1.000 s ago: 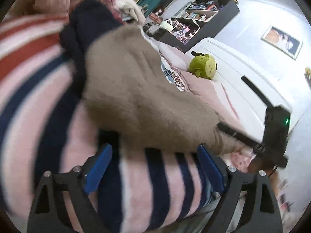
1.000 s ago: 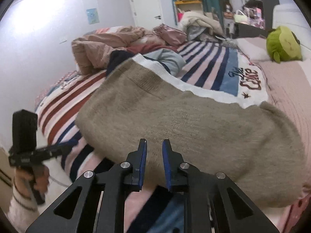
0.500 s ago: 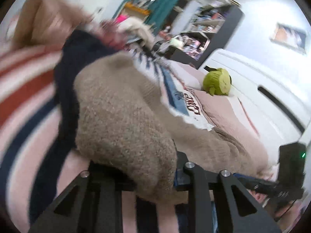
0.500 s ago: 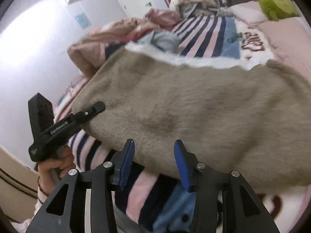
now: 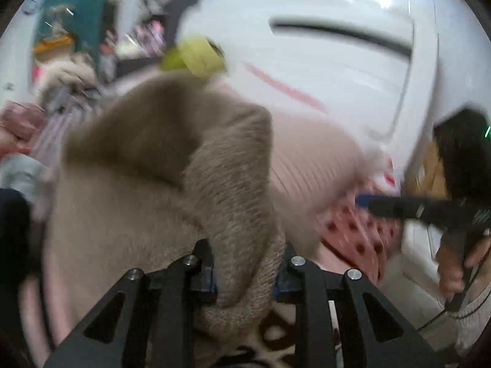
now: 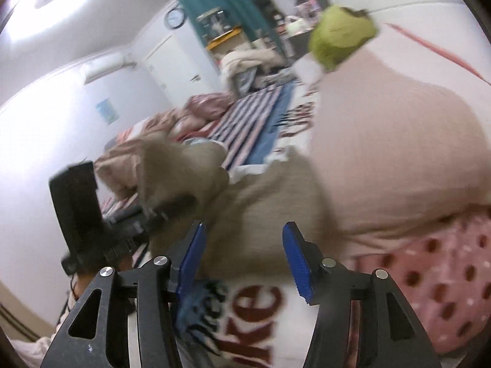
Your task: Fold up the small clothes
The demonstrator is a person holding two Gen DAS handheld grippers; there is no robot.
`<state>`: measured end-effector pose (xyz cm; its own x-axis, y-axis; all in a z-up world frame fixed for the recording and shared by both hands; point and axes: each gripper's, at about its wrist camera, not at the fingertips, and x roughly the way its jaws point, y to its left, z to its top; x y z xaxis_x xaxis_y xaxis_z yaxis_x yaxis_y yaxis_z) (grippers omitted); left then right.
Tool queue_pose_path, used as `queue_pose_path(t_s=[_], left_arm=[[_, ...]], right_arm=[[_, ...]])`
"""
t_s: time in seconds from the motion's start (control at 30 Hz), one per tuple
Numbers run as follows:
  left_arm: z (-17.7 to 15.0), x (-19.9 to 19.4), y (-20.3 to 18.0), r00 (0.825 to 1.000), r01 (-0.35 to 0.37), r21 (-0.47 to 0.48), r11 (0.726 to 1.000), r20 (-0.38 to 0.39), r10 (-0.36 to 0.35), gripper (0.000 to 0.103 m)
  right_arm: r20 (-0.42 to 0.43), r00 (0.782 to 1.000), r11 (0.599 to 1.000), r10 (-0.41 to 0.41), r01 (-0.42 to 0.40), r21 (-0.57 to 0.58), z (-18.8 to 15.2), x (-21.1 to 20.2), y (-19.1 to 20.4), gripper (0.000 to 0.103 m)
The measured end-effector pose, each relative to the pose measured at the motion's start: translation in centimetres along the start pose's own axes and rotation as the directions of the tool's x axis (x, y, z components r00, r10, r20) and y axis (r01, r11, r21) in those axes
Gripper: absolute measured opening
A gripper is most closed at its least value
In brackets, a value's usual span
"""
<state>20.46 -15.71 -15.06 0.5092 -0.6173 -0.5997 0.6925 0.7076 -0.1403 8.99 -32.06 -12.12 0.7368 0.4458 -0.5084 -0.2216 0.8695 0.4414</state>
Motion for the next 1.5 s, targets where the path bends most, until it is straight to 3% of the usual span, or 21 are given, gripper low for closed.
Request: queue_pose_path(t_s=[0.07,0.1,0.3,0.4,0.43,0.53,0.6,0.73,0.77,0.8,0.83,0.87,0.97,1.03,1.1,1.17,1.2,1.27,1.33,1.4,1.5], left_arm=[[-1.0,2.1,-0.9,0.999,0.004,0.034,0.999,-0.035,-0.003,0.024],[-1.2,2.0,-1.3,1.000,-0.001,0.056,0.998,-0.015,0.002,0.033],[-1.1,-3.3,-0.9,0.996,0.076,-0.010,0.997,0.037,-0.075,0.071],[-1.7,-6.8,-0.4,0.990,0.103,-0.029,0.994,0.097,-0.100,0.079],[-1.9,-7.6,-0.4,0.989,0.099,-0.036,0.994,0.117,-0.094,0.080],[-3.0,-10.5,1.7,0.986,0.034,-0.089,0.995,0.163,-0.019,0.087],[-4.0,-11.2,3.8,0.987,-0.023,-0.145,0.989,0.155,0.045,0.088],[-7.2,-11.0,8.4,0.989,-0.057,-0.292,0.955,0.112,0.094,0.088],[-8.0,-10.8,9.2,0.991,-0.046,-0.322,0.946,0.106,0.084,0.088],[-8.7,-10.5,9.9,0.992,-0.025,-0.351,0.936,0.104,0.066,0.088],[-9.1,-9.9,10.4,0.994,-0.003,-0.377,0.926,0.103,0.046,0.088],[-9.4,-9.7,10.7,0.994,0.016,-0.394,0.919,0.105,0.028,0.088],[-9.7,-8.5,11.7,0.990,0.106,-0.429,0.897,0.128,-0.056,0.090],[-9.2,-6.7,11.9,0.984,0.166,-0.458,0.873,0.130,-0.119,0.095],[-8.5,-4.7,11.9,0.967,0.253,-0.486,0.836,0.144,-0.209,0.095],[-7.6,-2.6,11.6,0.944,0.329,-0.515,0.791,0.146,-0.297,0.095],[-7.1,-1.6,11.3,0.939,0.337,-0.527,0.780,0.134,-0.316,0.096],[-6.2,0.3,10.7,0.954,0.288,-0.545,0.788,0.090,-0.286,0.101],[-5.7,0.7,10.2,0.966,0.248,-0.552,0.796,0.079,-0.246,0.089],[-5.6,0.1,9.9,0.975,0.216,-0.559,0.801,0.078,-0.209,0.063],[-5.5,-1.6,9.1,0.980,0.200,-0.521,0.830,0.094,-0.177,0.049]], right_arm=[[0.002,1.000,0.999,-0.027,0.027,0.034,-0.5,-0.7,-2.0,0.049],[0.001,0.999,0.998,-0.034,0.034,0.051,-0.6,-0.8,-2.9,0.049],[-0.028,0.999,0.996,-0.030,0.032,0.089,-1.1,0.0,-4.6,0.051],[0.000,1.000,0.999,0.021,-0.021,0.047,0.3,0.5,-2.7,0.068],[0.011,0.999,0.999,0.036,-0.036,0.025,0.8,0.7,-1.6,0.068],[0.015,0.997,0.996,0.070,-0.070,-0.053,2.4,2.3,1.8,0.079],[-0.014,0.999,0.996,0.035,-0.035,-0.078,3.1,4.3,3.4,0.096],[-0.100,0.995,0.998,-0.001,-0.005,-0.065,3.2,9.4,4.5,0.096],[-0.127,0.992,0.998,0.017,-0.024,-0.052,3.1,10.9,4.7,0.092],[-0.130,0.991,0.998,0.020,-0.027,-0.053,3.0,11.8,4.9,0.057],[-0.096,0.994,0.995,-0.054,0.045,-0.091,2.9,12.4,5.2,0.030],[-0.072,0.991,0.987,-0.116,0.107,-0.120,2.9,12.2,5.5,0.021],[0.040,0.985,0.976,-0.166,0.170,-0.133,3.5,9.3,5.0,0.019],[0.078,0.968,0.961,-0.239,0.247,-0.126,3.3,6.9,3.4,0.019],[0.059,0.965,0.963,-0.255,0.259,-0.072,2.5,5.7,1.2,0.019],[-0.014,0.979,0.979,-0.205,0.205,-0.018,1.0,5.7,-1.1,0.020],[-0.039,0.983,0.984,-0.180,0.180,-0.011,0.4,6.0,-1.5,0.022],[-0.057,0.987,0.989,-0.150,0.149,-0.009,-0.7,6.6,-1.7,0.023],[-0.045,0.987,0.988,-0.156,0.155,-0.016,-0.8,6.6,-1.4,0.023],[-0.048,0.987,0.989,-0.151,0.150,-0.015,-0.8,6.4,-1.4,0.025],[-0.063,0.989,0.991,-0.133,0.132,-0.014,-0.9,6.4,-1.2,0.028]])
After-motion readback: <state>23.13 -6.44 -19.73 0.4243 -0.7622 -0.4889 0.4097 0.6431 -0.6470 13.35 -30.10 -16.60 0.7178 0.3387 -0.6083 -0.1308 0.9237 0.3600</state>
